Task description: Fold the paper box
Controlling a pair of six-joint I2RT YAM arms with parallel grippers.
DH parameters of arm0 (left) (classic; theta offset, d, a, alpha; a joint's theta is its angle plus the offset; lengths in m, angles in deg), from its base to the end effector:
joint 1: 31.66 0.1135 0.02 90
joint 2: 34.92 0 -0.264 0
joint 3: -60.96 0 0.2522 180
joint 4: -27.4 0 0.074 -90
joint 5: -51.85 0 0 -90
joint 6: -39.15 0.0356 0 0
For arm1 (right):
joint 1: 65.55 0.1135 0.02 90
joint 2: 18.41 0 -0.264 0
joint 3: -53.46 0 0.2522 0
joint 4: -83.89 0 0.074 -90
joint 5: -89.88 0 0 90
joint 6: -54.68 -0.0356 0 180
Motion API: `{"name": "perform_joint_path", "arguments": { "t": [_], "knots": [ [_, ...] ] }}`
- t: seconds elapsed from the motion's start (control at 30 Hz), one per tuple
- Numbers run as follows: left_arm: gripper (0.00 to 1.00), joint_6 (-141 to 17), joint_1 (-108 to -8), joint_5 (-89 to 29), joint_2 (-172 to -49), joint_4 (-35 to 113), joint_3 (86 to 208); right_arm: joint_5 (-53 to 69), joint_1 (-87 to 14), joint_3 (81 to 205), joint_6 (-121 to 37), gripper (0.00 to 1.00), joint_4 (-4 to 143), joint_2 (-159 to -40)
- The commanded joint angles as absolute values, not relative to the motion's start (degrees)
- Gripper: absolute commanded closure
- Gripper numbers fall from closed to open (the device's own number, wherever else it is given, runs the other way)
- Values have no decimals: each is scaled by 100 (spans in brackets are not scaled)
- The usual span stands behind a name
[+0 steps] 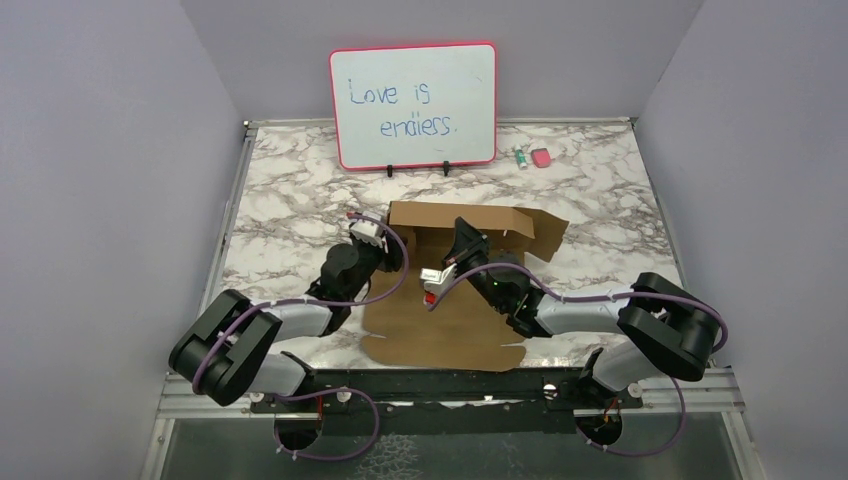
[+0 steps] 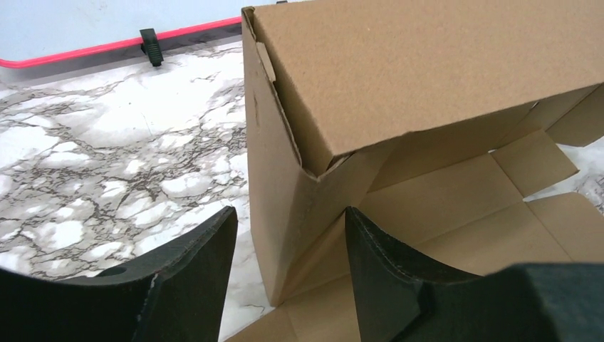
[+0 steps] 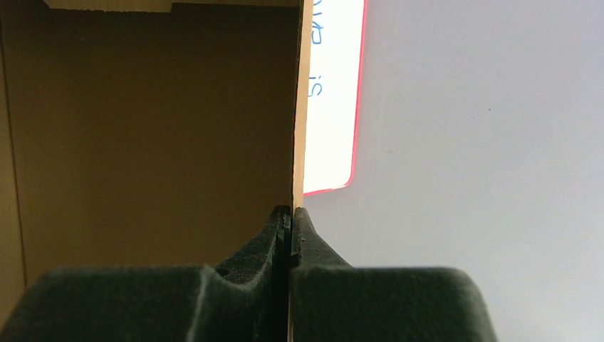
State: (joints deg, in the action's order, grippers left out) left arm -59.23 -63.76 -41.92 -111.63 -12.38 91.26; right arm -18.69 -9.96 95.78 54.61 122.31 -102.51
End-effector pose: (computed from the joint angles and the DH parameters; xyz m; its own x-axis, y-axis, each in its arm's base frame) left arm 0.2062 -0.1266 0.1751 -0.1660 -0.0675 -0.9838 0.4556 0.8795 -0.1373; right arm 0.1724 0.2316 0.2018 0.6024 -0.7980 0.0174 -0.0339 -0.0474 -0.9983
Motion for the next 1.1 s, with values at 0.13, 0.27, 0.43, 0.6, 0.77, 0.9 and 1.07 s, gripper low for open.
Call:
{"name": "perform_joint_path", "arguments": {
  "t": [0.13, 0.27, 0.43, 0.6, 0.77, 0.9, 1.07],
  "knots": [
    [45, -6280, -6778, -5037, -11664, -2025, 9380, -1577, -802, 9555, 5214, 96, 11823, -10276],
    [46, -6433, -6985, -5604, -11743, -2187, 9379, -1577, -774, 9568, 5159, 96, 11825, -10291],
    [48, -6662, -7200, -6492, -11798, -2195, 9415, -1619, -771, 9620, 5113, 96, 11839, -10326],
    [50, -6876, -7349, -7169, -11959, -2195, 9470, -1647, -772, 9683, 5103, 96, 11870, -10344],
    [57, -7126, -7404, -7599, -12063, -2175, 9599, -1557, -765, 9730, 4988, 96, 11681, -10197],
    [63, -7363, -7443, -7816, -12132, -2169, 9791, -1435, -755, 9829, 4828, 96, 11403, -10095],
    [63, -7364, -7569, -8137, -12369, -2139, 10059, -1368, -750, 9908, 4716, 96, 11309, -10088]
  ]
}}
